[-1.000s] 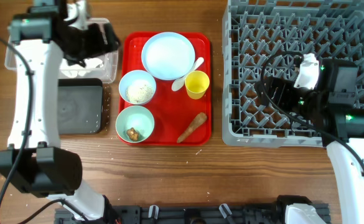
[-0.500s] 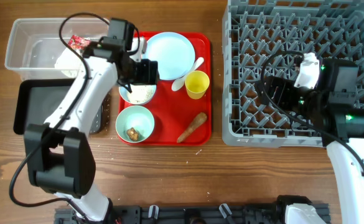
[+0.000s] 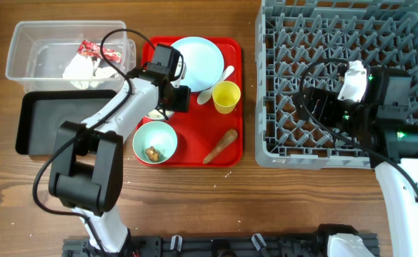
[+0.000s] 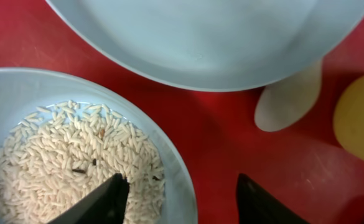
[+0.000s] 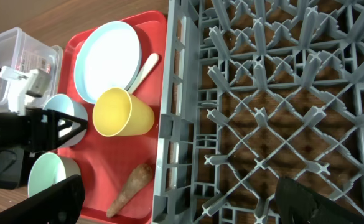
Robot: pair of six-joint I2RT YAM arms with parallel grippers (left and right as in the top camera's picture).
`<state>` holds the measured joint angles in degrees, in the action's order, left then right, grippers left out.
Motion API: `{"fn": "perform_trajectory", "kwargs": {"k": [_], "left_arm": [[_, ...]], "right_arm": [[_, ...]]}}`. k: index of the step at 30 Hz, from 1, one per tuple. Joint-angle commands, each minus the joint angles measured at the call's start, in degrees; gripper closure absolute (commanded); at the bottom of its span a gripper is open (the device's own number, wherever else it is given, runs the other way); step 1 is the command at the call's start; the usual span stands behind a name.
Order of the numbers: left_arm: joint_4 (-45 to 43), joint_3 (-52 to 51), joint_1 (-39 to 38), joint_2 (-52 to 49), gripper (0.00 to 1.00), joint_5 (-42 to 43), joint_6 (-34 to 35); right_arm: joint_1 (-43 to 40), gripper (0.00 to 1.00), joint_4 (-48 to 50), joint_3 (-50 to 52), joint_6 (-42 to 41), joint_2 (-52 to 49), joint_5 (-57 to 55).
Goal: Sort waste into correct bins and load items into the dishwasher rack
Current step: 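Grasp the white bowl of rice with the left gripper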
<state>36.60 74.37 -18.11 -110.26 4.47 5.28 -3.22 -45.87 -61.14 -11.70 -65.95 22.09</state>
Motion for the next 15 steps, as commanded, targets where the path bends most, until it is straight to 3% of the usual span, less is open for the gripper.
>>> {"fn": "perform_trajectory", "kwargs": {"k": [1, 3, 9, 15], "left_arm": [[-0.3, -0.7, -0.1, -2.8, 0.52, -1.2, 0.3], [-0.3, -0.7, -0.1, -3.2, 0.59, -1.2, 0.3], [-0.3, -0.3, -0.1, -2.9, 0.65, -1.1, 1.7], [1.8, 2.6, -0.2, -2.1, 0.94, -1.1, 3.4]], "right_arm": [[-0.2, 0.00, 0.0, -1.3, -0.5, -0.3, 0.9], [-0.2, 0.00, 0.0, -1.3, -0.5, -0.3, 0.9], [-0.2, 0.00, 0.0, -1.3, -0.5, -0.3, 0.9], [-0.2, 0.00, 0.2, -1.3, -0.5, -0.3, 0.9]]}}
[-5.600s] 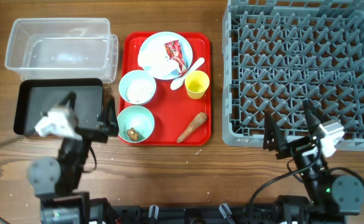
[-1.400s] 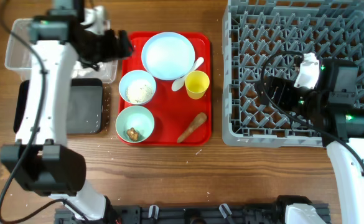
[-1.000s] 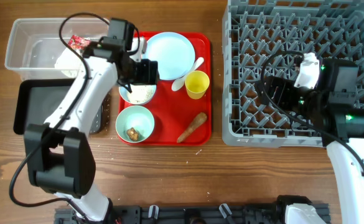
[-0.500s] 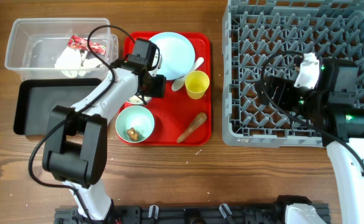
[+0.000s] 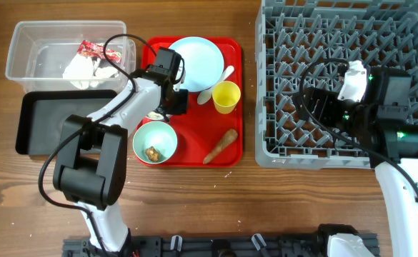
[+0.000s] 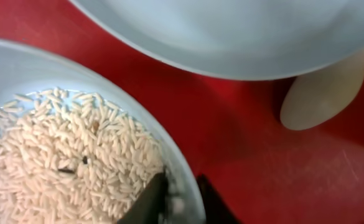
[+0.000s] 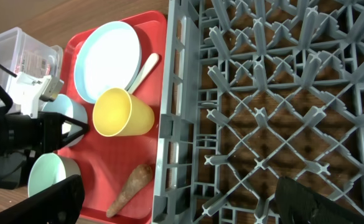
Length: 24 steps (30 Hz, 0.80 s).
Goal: Sort waste into correct bins and load items into the dishwasher rack
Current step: 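Grasp the white bowl of rice with the left gripper, then tip the white bowl over the black tray to pour out rice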
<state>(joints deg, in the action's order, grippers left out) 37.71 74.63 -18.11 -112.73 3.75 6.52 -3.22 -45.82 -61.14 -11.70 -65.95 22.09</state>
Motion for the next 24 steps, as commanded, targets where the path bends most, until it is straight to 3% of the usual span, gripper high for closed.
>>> {"fn": "perform_trajectory", "kwargs": {"k": [1, 16, 20, 24], "left_arm": [[1.0, 2.6, -0.2, 0.7, 0.96, -0.4, 2.9], [7.2, 5.3, 1.0, 15.4, 0.96, -0.1, 5.6], [11.0, 5.3, 5.9, 20.0, 0.96, 5.0, 6.0], [15.5, 5.3, 15.8, 22.8, 0.96, 11.9, 5.8]], "right_arm": [[-0.2, 0.00, 0.1, -1.3, -0.5, -0.3, 0.9], [-0.2, 0.00, -0.1, -1.3, -0.5, -0.3, 0.9], [-0.2, 0.00, -0.1, -1.3, -0.5, -0.3, 0.9], [-0.2, 0.00, 0.0, -1.3, -0.5, -0.3, 0.9]]}}
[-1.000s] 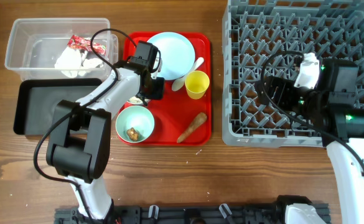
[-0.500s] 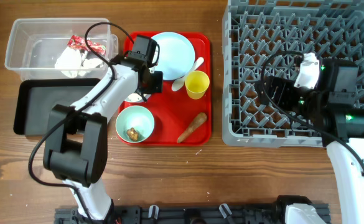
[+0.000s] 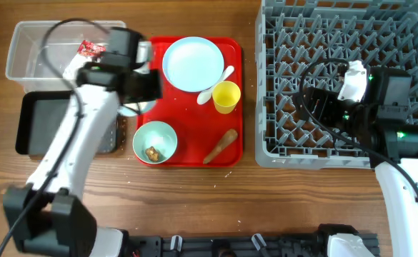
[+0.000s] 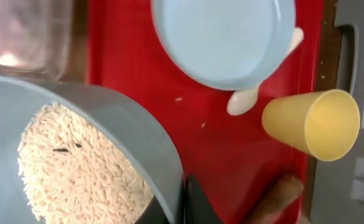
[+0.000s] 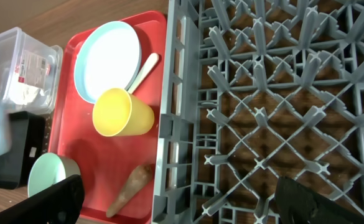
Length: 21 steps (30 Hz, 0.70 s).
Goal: Sort waste into correct bins and load items into the dishwasher rack
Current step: 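Tip the white bowl over the black tray to pour out rice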
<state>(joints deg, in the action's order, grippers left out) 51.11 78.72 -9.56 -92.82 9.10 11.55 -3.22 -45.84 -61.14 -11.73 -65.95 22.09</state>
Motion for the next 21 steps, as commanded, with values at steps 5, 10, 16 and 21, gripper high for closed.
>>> {"fn": "perform_trajectory", "kwargs": {"k": [5, 10, 16, 21], "left_arm": [[6.3, 0.9, 24.3, -0.1, 0.96, 18.7, -8.4], [6.4, 0.0, 36.0, -7.3, 0.96, 36.4, -16.5], [4.3, 0.0, 44.3, -16.5, 0.96, 52.6, -19.1], [2.9, 0.0, 50.6, -24.1, 0.96, 69.2, -19.1]], "right_arm": [[-0.2, 0.00, 0.1, -1.3, -0.5, -0.3, 0.9], [-0.2, 0.00, 0.2, -1.3, -0.9, -0.3, 0.9], [-0.2, 0.00, 0.2, -1.3, -0.9, -0.3, 0.9], [-0.2, 0.00, 0.2, -1.3, -0.9, -0.3, 0.9]]}}
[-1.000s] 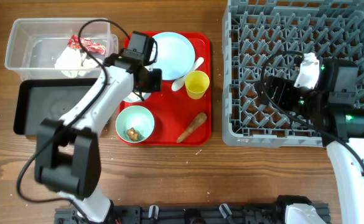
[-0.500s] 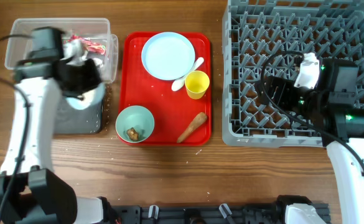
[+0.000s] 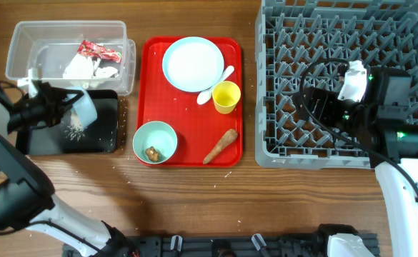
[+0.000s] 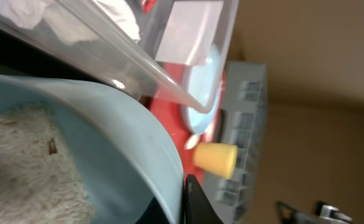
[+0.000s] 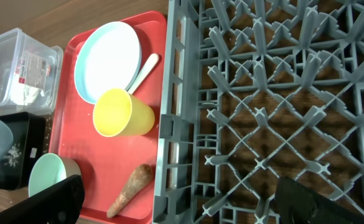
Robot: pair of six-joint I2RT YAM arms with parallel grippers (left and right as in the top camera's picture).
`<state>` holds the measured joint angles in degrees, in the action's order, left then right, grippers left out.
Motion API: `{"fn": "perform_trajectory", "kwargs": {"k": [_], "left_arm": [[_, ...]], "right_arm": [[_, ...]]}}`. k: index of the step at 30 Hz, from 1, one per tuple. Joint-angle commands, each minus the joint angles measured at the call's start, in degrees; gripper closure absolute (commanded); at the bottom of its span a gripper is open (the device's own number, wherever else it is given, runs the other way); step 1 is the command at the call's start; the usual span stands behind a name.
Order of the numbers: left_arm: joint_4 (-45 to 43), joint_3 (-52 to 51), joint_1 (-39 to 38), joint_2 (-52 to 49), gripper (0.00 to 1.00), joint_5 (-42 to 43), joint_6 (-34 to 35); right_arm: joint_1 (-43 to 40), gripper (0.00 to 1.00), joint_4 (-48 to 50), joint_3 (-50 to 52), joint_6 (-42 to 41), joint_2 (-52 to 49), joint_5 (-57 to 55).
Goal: Sort waste into correct bins and load items into the dishwasher rack
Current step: 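Tip the white bowl over the black tray to pour out rice, then return the empty white bowl to the red tray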
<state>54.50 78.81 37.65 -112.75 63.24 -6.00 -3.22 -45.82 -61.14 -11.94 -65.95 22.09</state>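
My left gripper (image 3: 67, 107) is shut on the rim of a light-blue bowl of rice (image 3: 85, 109), held tilted over the black bin (image 3: 98, 139). White rice (image 3: 73, 126) lies in that bin. In the left wrist view the bowl (image 4: 107, 143) fills the lower left, with my gripper (image 4: 183, 200) clamped on its rim. My right gripper (image 5: 182, 208) hangs open over the grey dishwasher rack (image 3: 344, 43) with nothing between its fingers. On the red tray (image 3: 151, 78) are a pale plate (image 3: 192, 64), white spoon (image 3: 221, 80), yellow cup (image 3: 226, 96), green bowl (image 3: 155, 140) with scraps, and a brown root (image 3: 221, 145).
A clear plastic bin (image 3: 33, 43) holding wrappers and tissue stands behind the black bin, close beside the tilted bowl. The rack (image 5: 275, 93) takes up the table's right side. Bare wood runs along the front edge.
The left gripper has carried the rice bowl left, from beside the tray's edge to over the black bin. The bowl is now tilted and rice lies in the bin. The right arm has not moved.
The left gripper stood open around the rim of the rice bowl on the red tray, then shut on it. Later it held the bowl lifted at the tray's left edge. Now the bowl tilts over the black bin. The right gripper stayed open over the rack throughout.
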Motion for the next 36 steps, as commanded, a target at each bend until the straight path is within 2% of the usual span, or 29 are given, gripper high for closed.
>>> {"fn": "perform_trajectory", "kwargs": {"k": [1, 4, 12, 13, 16, 18, 20, 21, 23, 25, 29, 32, 36], "left_arm": [[-0.5, -0.1, 4.2, -5.0, 0.96, 17.6, -1.6], [-1.7, -0.1, 6.2, -7.8, 0.96, 27.1, -0.7], [8.3, -0.1, 6.9, -8.0, 0.96, 27.1, 1.1], [9.3, -0.1, 6.9, -8.0, 0.96, 27.1, 3.6], [8.7, 0.0, 6.9, -8.0, 0.96, 27.1, 6.9], [2.6, 0.0, 7.0, -8.0, 0.96, 26.1, 6.3], [5.2, 0.0, 7.0, -8.0, 0.96, 26.5, 8.5], [10.4, 0.0, 6.8, -7.6, 0.96, 27.1, 7.7], [10.4, 0.0, 6.7, -6.3, 0.96, 27.1, 4.7], [11.5, 0.0, 6.7, -5.3, 0.96, 27.1, 6.5], [12.2, 0.4, 6.2, 0.6, 0.96, 27.1, 2.2], [11.3, 0.5, 4.4, 5.6, 0.96, 23.5, 1.2], [6.6, 0.5, -4.4, 12.2, 0.96, 12.4, 1.3]], "right_arm": [[-0.2, 0.00, 0.1, -1.3, -0.7, -0.3, 0.9], [-0.2, 0.00, 0.1, -1.3, -0.7, -0.3, 0.9], [-0.2, 0.00, -0.1, -1.3, -1.7, -0.3, 0.9], [-0.2, 0.00, -0.3, -1.3, -1.7, -0.3, 0.9], [-0.2, 0.00, -0.3, -1.3, -1.7, -0.3, 0.9], [-0.2, 0.00, -0.2, -1.3, -1.7, -0.3, 0.9], [-0.2, 0.00, -0.3, -1.3, -1.7, -0.3, 0.9], [-0.2, 0.00, -0.5, -1.3, -1.7, -0.3, 0.9], [-0.2, 0.00, -0.6, -1.3, -1.7, -0.3, 0.9], [-0.2, 0.00, -0.3, -1.3, -1.7, -0.3, 0.9], [-0.2, 0.00, -0.1, -1.3, -1.7, -0.3, 0.9], [-0.2, 0.00, 0.0, -1.3, -1.6, -0.3, 0.8], [-0.2, 0.00, 0.1, -1.3, -1.6, -0.3, -1.7]]}}
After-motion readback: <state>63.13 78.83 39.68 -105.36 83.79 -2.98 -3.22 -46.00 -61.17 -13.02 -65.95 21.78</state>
